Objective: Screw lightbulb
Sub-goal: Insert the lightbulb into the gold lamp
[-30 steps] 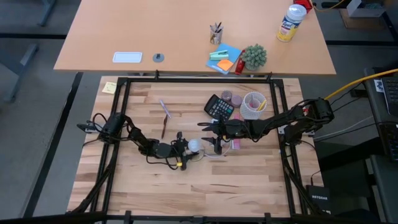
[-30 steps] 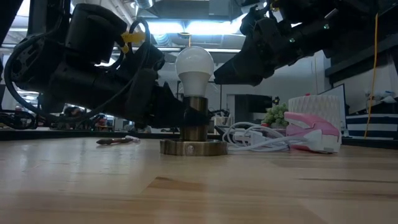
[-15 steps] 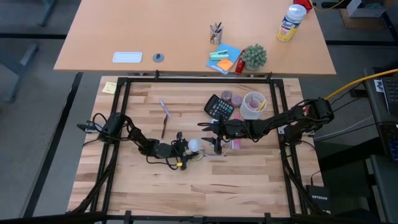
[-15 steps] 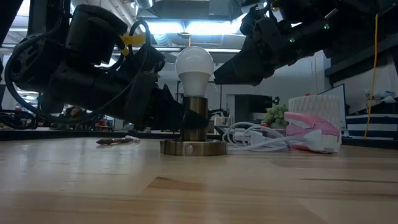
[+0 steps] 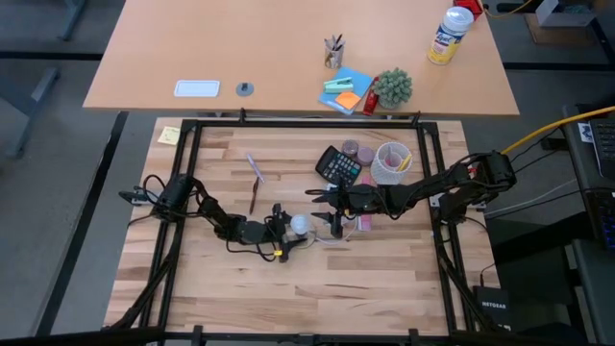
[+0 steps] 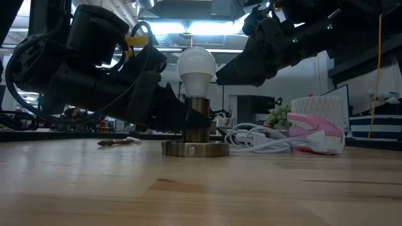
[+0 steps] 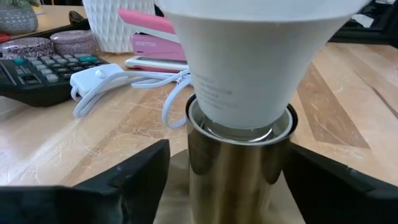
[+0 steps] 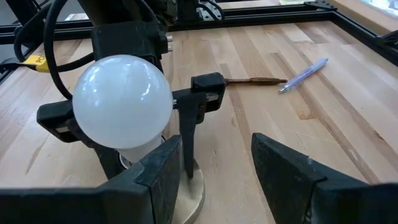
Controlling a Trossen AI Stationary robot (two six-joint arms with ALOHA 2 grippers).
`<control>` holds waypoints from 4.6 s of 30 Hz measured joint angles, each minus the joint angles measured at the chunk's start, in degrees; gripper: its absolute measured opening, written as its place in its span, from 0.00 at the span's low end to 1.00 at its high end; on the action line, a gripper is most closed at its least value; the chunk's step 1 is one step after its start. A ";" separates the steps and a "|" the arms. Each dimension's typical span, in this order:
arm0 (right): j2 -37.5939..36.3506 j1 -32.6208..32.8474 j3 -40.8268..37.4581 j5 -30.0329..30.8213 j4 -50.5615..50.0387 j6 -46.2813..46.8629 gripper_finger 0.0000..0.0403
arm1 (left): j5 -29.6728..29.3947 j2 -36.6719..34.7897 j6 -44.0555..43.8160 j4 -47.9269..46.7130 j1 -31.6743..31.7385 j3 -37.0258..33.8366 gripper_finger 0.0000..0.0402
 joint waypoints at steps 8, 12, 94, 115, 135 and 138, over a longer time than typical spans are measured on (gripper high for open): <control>0.00 -0.02 0.00 -0.01 0.00 -0.01 0.49 | 0.02 0.00 -0.19 0.00 -0.07 0.00 0.76; 0.00 -0.07 0.00 -0.01 0.00 -0.01 0.49 | 0.02 0.00 -0.46 0.00 -0.11 0.00 0.76; 0.00 0.00 0.00 -0.05 0.04 0.02 0.49 | -3.23 -16.96 -22.27 -2.12 -5.92 -13.33 0.76; 0.00 -0.06 0.00 -0.47 0.33 0.29 0.49 | -3.23 -16.94 -24.16 -3.91 -10.75 -12.41 0.76; 0.00 -0.07 0.00 -3.49 1.19 -1.37 0.33 | -1.60 -16.94 -18.68 -9.58 -10.78 -6.14 0.60; 0.00 -0.07 0.00 -3.13 3.20 -2.66 0.25 | -1.51 -16.90 -19.31 -11.88 -10.78 -5.27 0.52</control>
